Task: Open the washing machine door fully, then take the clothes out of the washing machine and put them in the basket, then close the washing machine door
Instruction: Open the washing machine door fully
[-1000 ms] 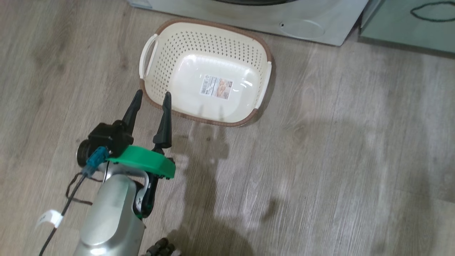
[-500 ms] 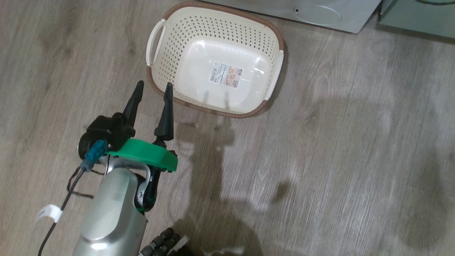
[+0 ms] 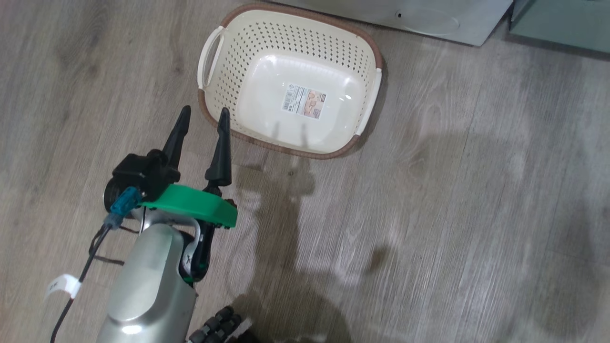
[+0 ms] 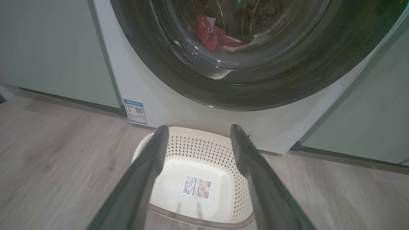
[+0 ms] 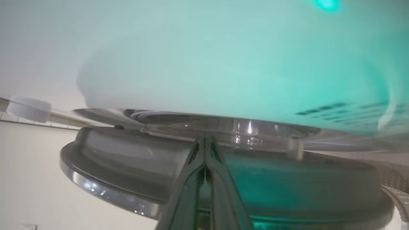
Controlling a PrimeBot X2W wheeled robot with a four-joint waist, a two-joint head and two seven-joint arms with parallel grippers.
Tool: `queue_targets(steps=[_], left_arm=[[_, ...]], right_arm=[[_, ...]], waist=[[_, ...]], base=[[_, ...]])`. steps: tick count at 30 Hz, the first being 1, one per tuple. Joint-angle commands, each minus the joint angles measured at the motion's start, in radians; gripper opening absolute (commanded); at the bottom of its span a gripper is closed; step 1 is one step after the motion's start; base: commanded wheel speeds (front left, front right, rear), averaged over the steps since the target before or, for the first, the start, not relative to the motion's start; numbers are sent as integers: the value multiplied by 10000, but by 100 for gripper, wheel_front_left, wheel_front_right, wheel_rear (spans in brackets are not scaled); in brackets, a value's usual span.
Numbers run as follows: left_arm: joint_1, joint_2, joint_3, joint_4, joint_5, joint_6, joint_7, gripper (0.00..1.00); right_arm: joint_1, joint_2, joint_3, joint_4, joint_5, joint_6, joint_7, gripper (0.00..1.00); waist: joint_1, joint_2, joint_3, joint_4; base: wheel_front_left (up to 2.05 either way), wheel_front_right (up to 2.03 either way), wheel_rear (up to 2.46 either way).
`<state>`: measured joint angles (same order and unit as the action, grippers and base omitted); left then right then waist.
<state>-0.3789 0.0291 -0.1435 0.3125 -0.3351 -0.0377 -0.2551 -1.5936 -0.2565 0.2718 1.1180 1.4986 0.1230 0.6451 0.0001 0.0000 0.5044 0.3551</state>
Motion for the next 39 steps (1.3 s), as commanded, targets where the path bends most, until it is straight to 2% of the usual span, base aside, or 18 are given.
queue_targets(steps=[1, 14, 21, 33, 36, 39], left_arm=[[-111, 212, 368, -253, 16, 65, -67, 100], [144, 212, 901, -115, 336, -23, -67, 100], [536, 212, 1270, 10, 638, -78, -67, 100], [1419, 212, 1897, 111, 1165, -179, -67, 100], [1578, 212, 2079, 95, 1267, -211, -67, 100], [1681, 212, 2183, 102, 1319, -227, -67, 100]], right_arm=[[76, 369, 94, -561, 65, 77, 262, 0], [1719, 663, 583, -1467, 201, 77, 1200, 0], [3031, 972, 756, -2200, 493, 77, 1645, 0], [5279, 1928, 961, -2879, 1331, 77, 2151, 0], [5689, 2036, 1223, -3034, 1564, 77, 2097, 0], [6129, 2055, 1767, -3390, 2384, 77, 1931, 0]], waist=[[-1, 0, -98, -43], [-1, 0, -959, -353], [-1, 0, -1868, -428], [-1, 0, -3279, -476], [-1, 0, -3453, -521], [-1, 0, -3614, -485]], base=[[0, 0, 0], [0, 0, 0], [0, 0, 0], [0, 0, 0], [0, 0, 0], [0, 0, 0]])
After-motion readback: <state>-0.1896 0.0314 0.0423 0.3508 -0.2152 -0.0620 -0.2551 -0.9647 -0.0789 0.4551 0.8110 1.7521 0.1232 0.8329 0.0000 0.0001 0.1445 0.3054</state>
